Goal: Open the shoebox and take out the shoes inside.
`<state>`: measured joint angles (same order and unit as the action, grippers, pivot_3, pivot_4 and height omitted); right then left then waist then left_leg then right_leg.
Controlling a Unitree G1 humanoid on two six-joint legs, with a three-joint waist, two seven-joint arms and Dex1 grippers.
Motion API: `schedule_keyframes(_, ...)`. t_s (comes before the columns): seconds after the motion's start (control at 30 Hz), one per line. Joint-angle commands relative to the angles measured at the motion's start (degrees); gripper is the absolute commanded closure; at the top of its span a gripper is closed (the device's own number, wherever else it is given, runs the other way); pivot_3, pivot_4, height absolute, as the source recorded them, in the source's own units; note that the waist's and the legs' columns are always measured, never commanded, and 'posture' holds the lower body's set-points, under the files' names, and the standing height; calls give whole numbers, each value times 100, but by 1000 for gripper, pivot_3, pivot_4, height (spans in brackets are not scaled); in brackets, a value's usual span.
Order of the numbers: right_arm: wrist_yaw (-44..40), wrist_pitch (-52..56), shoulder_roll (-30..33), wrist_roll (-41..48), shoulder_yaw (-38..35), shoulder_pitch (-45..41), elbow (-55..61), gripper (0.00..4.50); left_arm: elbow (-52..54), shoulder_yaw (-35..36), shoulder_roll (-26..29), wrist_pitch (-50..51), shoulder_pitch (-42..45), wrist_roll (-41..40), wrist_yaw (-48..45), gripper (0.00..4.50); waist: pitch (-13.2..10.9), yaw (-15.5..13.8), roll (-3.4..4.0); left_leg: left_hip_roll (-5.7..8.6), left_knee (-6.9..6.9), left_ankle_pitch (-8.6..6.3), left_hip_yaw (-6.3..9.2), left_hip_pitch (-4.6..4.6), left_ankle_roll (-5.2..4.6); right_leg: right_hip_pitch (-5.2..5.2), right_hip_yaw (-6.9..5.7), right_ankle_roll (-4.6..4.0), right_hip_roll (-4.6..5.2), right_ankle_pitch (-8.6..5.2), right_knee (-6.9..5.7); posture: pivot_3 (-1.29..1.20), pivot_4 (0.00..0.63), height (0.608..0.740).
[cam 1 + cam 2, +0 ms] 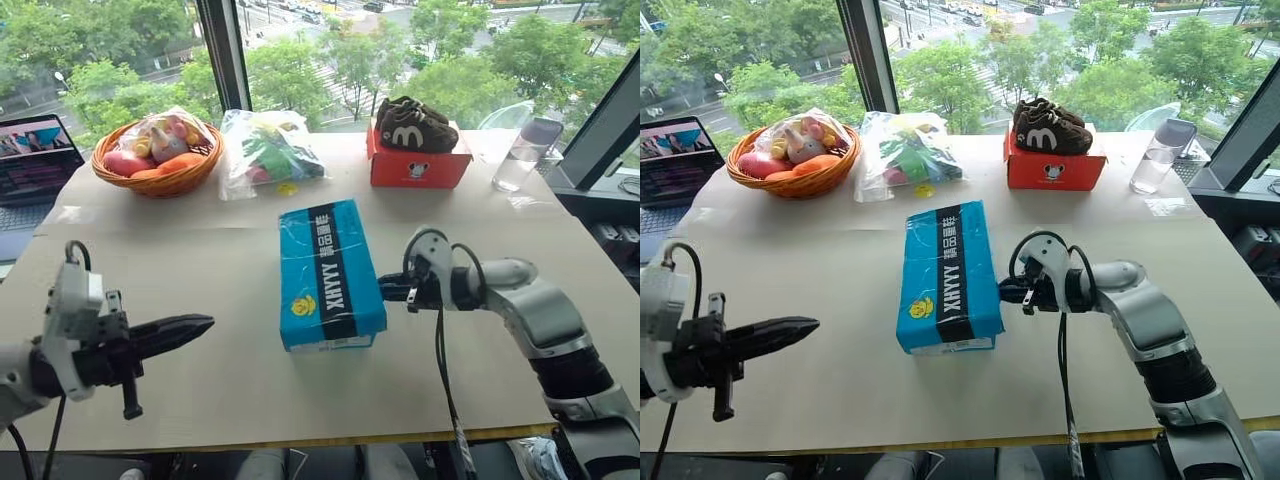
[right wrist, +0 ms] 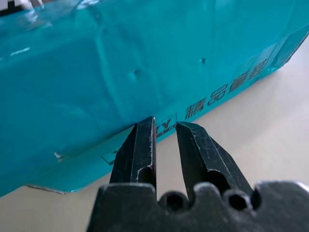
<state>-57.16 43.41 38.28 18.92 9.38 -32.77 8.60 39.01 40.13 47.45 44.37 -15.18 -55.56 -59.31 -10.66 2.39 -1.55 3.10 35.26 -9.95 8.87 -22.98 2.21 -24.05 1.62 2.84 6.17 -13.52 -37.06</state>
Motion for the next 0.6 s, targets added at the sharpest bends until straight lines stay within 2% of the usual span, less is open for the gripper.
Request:
schedule_keyframes(0.03,83,150,-51,242,-228,-175,360,3469,113,-134,-13,-311,-175,135,-73,4483,0,1,0,0,0,0,0,0,0,0,1,0,0,0,0,0,150,740)
schedule_keyframes(0.6,359,909,-229,979,-334,-983,888,3469,24,-394,258,-404,97,17,74,4483,0,9,0,-4,-3,0,-10,0,0,-7,7,-2,-2,2,0,0,150,740)
